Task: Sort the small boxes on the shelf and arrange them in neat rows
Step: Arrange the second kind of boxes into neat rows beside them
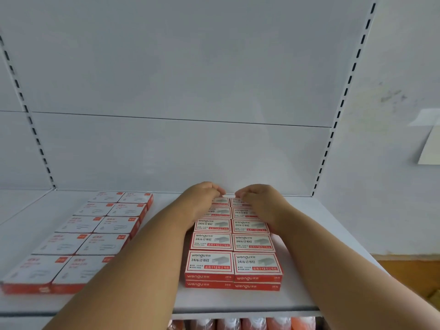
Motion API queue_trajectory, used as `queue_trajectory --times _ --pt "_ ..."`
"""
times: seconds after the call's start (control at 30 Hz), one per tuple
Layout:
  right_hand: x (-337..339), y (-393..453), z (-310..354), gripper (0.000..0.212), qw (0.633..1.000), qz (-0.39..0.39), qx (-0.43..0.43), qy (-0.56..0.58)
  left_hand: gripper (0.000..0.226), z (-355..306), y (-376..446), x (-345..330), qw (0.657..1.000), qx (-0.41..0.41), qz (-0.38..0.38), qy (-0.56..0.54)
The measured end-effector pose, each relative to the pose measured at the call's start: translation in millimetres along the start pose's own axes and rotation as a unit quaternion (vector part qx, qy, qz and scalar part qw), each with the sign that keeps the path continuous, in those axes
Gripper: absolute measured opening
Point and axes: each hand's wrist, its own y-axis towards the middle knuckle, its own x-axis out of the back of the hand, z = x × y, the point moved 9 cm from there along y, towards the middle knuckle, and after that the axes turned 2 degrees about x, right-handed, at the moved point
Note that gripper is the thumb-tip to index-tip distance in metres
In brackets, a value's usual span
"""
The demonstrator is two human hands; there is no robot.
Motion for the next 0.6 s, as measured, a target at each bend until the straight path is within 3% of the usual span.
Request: queue_trajectory --times 0.07,0.2,0.3,0.4,0.6 --pt "6 -6 3 0.018 0.998 -0.018 -0.017 0.059 0.023 -1 -5 5 0.999 0.007 -0.014 -0.045" --pt "13 -24 -5 0.041 0.988 -0.044 -0.058 0.138 0.022 2 -15 11 0.983 0.037 -0.025 -0.179" --pt "4 -39 -18 0.035 0.964 -0.026 -0.106 0.242 0.018 8 -33 5 0.972 0.053 0.015 -0.228" --pt "-3 -43 -20 0.038 0.961 -0.021 -0.106 0.253 0.035 11 -44 -3 0.955 0.066 0.037 -0.288" --pt "-9 -50 -12 0.047 0.974 0.003 -0.084 0.211 0.053 7 -61 2 0.947 0.017 -0.005 -0.321"
